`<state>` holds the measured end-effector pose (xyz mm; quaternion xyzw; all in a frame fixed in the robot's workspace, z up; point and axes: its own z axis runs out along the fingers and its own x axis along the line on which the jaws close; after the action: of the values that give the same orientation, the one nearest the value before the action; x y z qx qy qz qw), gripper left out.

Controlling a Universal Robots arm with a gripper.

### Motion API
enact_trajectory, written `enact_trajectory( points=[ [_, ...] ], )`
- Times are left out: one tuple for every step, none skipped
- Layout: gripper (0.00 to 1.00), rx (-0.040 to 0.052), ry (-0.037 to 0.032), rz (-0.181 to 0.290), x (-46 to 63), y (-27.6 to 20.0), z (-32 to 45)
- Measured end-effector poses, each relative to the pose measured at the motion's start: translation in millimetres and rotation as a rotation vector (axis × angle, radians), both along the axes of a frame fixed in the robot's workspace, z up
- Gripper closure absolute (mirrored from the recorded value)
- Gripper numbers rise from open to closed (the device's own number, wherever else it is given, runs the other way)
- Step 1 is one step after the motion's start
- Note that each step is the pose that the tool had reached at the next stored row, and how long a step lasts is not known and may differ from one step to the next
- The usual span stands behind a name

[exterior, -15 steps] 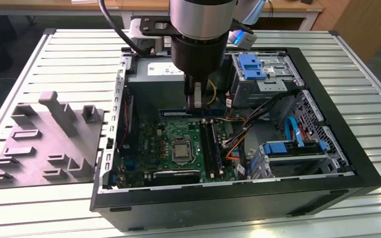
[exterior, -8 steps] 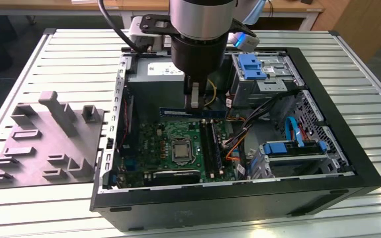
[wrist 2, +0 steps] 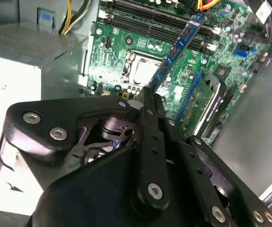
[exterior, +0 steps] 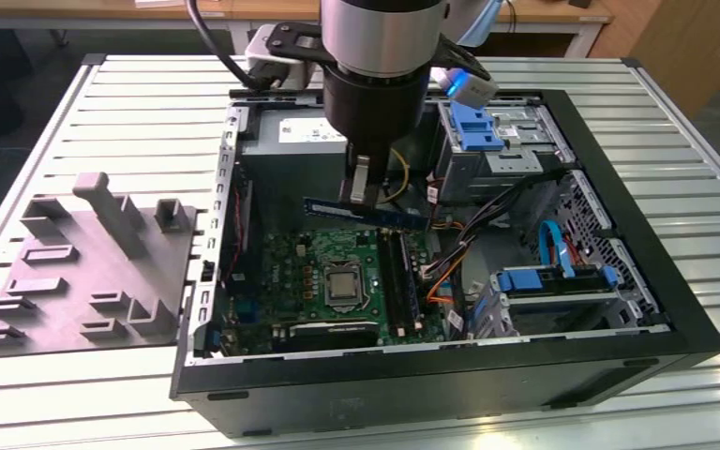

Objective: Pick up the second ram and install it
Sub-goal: 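Insert the second ram into the second slot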

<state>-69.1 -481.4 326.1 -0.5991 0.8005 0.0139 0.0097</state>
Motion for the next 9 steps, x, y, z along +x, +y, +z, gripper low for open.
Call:
enact_trajectory(
  points=[
    [0.88, 0.0, 0.0, -0.018, 0.0, 0.0, -0.1],
    [0.88, 0.0, 0.0, -0.036, 0.0, 0.0, -0.2],
    [0.88, 0.0, 0.0, -0.054, 0.0, 0.0, -0.3],
    [0.88, 0.0, 0.0, -0.072, 0.0, 0.0, -0.4],
    [0.88, 0.0001, 0.0, -0.09, 0.0, 0.0, -0.6],
    [0.88, -0.0001, 0.0, -0.108, 0.0, 0.0, -0.7],
    [0.88, -0.0001, 0.0, -0.127, 0.0, 0.0, -0.8],
    [0.88, 0.0, 0.0, -0.145, 0.0, 0.0, -0.9],
    [0.88, 0.0, 0.0, -0.164, 0.0, 0.0, -1.0]
  ],
)
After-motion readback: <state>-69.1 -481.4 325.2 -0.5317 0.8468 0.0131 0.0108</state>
